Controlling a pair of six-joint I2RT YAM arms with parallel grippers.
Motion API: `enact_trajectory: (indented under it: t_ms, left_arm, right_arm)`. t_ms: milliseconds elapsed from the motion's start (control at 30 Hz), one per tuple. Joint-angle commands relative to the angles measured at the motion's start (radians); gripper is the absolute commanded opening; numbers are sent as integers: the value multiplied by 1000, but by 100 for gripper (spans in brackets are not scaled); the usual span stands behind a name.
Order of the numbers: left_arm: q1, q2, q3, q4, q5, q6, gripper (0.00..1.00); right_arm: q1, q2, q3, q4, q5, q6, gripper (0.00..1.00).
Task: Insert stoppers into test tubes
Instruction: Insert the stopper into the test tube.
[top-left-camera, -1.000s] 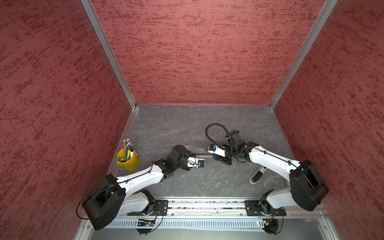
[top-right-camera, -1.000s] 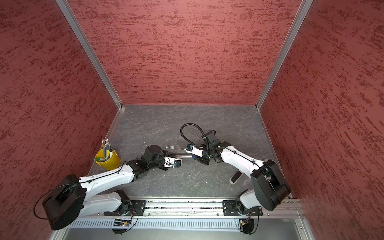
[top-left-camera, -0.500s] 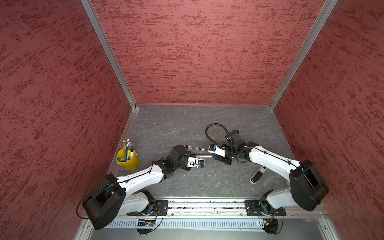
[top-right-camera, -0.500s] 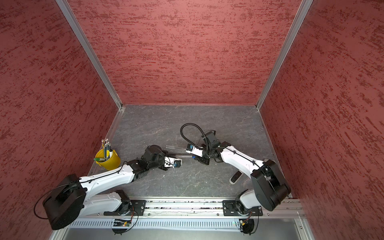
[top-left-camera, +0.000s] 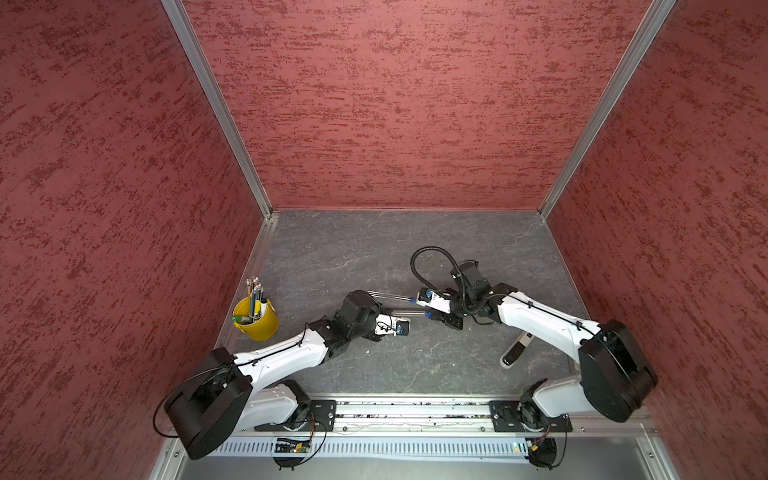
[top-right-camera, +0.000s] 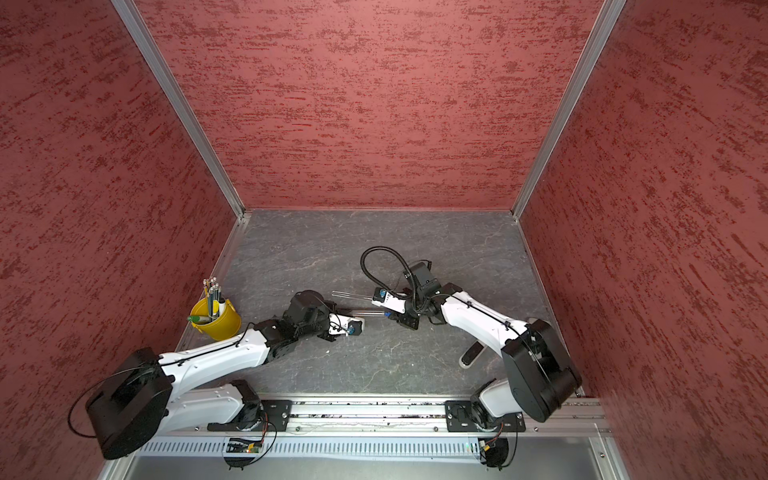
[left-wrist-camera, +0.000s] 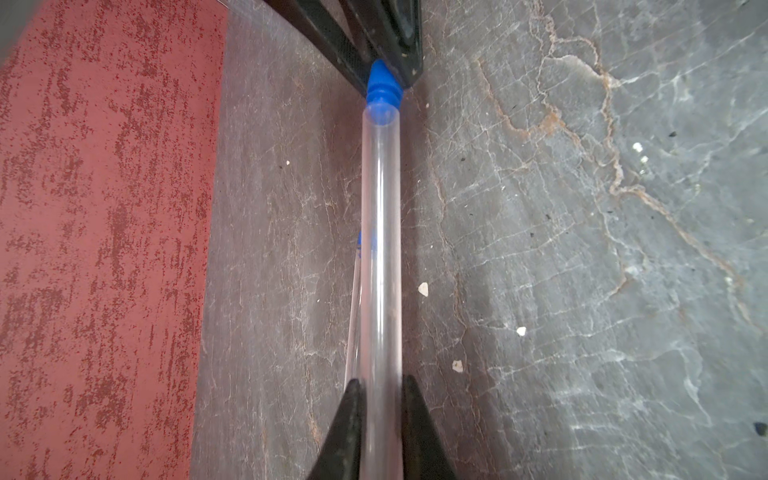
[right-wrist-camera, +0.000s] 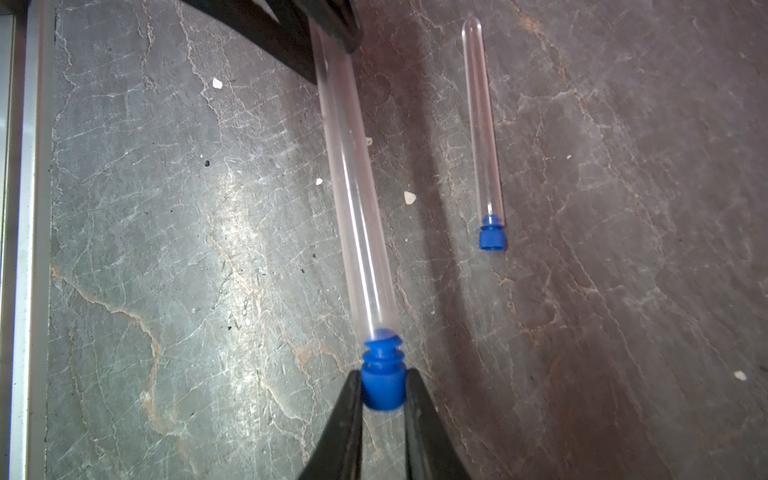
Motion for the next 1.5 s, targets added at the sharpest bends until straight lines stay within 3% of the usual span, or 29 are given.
enact_trajectory:
  t_ms: [0,1467]
  left_arm:
    - [-3,11,-5,17,22,11,16]
    - [-12,68,27,42,33,40,16]
  right_arm:
    - [7,8,29,12,-15,-21,20]
    - [23,47,57,22,7,-62,18]
